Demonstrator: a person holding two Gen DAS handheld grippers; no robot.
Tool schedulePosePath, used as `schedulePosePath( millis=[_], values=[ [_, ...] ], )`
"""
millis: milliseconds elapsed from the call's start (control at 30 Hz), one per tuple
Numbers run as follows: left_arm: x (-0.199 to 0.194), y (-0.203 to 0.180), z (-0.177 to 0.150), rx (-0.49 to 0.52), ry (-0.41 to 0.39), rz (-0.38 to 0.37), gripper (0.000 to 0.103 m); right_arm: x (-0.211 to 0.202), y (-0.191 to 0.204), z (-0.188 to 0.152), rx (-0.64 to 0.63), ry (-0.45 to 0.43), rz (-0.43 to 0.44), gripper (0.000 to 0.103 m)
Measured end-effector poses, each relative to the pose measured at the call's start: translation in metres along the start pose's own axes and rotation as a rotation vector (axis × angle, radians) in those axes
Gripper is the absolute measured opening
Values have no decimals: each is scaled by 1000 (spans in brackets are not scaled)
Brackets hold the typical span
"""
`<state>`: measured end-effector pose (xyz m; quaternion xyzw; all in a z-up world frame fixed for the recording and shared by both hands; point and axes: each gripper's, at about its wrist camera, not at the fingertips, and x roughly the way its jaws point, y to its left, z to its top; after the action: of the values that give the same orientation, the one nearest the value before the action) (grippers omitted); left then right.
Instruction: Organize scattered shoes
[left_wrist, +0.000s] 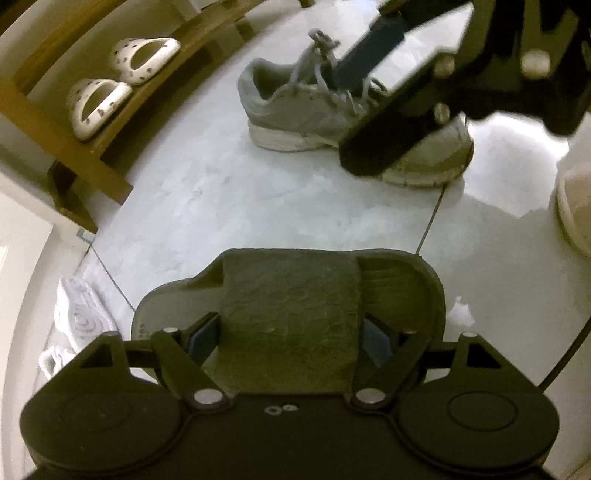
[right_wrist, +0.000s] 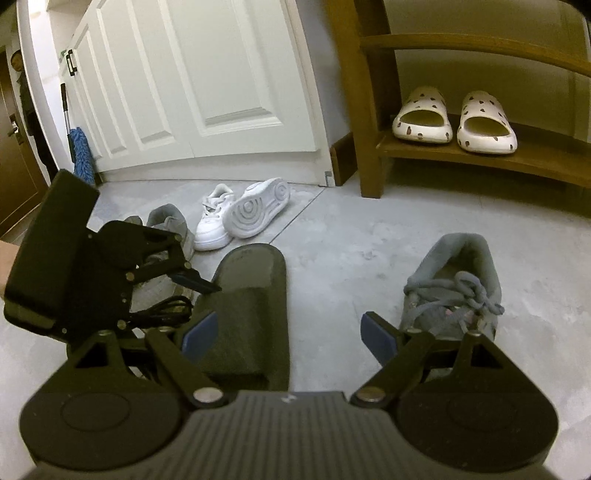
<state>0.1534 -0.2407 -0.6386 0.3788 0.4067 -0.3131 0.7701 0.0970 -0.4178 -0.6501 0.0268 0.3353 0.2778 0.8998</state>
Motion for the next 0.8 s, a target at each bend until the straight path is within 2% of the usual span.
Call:
schedulePosePath(
  millis=[100,133,200,367,400,433,500,600,700,733,800],
  values=[
    [-2,5,2,-12,-45,4,82,0,0,1,-12,-1,13,87],
    [2,3,4,30,-48,27,82,0,1,1,-19,-2,17,87],
    [12,-4,10,170,-48,95,83,2,1,2,-22,-2,19,87],
    [33,-15,21,541,-63,209,82,2,-2,3,2,-6,4,87],
    [36,-14,23,585,-62,226,81,2,-3,3,6,-8,-2,87],
    [40,-13,27,582,-37,221,81,1,-4,3,9,-9,-8,87],
    [48,-8,37,542,31,192,82,1,-5,3,15,-10,-14,87],
    [33,1,40,347,-2,83,81,-3,-7,4,21,-19,-2,87],
    [19,18,39,68,-31,-66,81,-4,-10,5,19,-20,5,87],
    [17,23,37,-9,-40,-89,81,-4,-11,5,17,-19,7,87],
    [7,40,31,-244,-79,-112,81,-4,-15,6,35,-22,17,87]
  ],
)
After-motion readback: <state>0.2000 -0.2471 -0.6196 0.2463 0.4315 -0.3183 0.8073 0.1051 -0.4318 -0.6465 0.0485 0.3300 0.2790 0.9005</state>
